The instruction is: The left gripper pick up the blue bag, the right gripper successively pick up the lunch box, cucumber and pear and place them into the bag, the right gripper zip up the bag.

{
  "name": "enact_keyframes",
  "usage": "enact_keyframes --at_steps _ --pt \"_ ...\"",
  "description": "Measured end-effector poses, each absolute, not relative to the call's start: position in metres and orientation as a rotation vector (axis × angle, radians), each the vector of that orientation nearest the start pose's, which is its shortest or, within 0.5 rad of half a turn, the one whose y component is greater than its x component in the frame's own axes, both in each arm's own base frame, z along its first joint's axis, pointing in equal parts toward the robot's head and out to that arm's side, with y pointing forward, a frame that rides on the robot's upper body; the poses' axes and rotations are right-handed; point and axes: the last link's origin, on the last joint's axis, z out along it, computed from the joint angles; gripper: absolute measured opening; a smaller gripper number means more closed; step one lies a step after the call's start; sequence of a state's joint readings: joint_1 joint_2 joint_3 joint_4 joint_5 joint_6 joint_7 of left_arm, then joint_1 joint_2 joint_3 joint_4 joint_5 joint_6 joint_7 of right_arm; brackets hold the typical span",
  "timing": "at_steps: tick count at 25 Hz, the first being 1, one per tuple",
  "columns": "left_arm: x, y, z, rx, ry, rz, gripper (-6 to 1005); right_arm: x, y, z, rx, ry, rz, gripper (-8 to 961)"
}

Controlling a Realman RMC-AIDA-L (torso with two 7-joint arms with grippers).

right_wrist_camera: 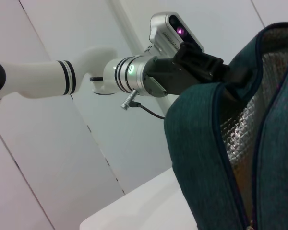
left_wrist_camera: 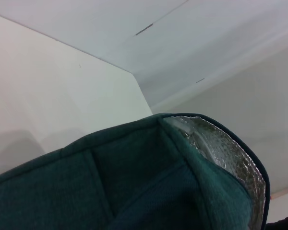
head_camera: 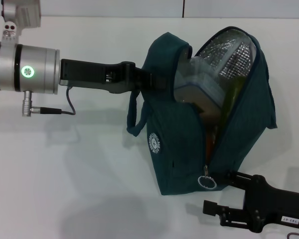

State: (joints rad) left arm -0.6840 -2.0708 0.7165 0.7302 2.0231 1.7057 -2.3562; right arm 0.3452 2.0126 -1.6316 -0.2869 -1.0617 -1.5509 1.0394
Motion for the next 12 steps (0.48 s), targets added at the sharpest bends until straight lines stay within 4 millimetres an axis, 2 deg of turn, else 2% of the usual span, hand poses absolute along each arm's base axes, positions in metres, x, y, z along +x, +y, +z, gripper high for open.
enact_keyframes --at_steps 12 --pt "-0.1956 0.3526 0.0092 -2.662 -1.745 -0.783 38 0.2813 0.2314 -0.0713 -2.792 0.772 1.016 591"
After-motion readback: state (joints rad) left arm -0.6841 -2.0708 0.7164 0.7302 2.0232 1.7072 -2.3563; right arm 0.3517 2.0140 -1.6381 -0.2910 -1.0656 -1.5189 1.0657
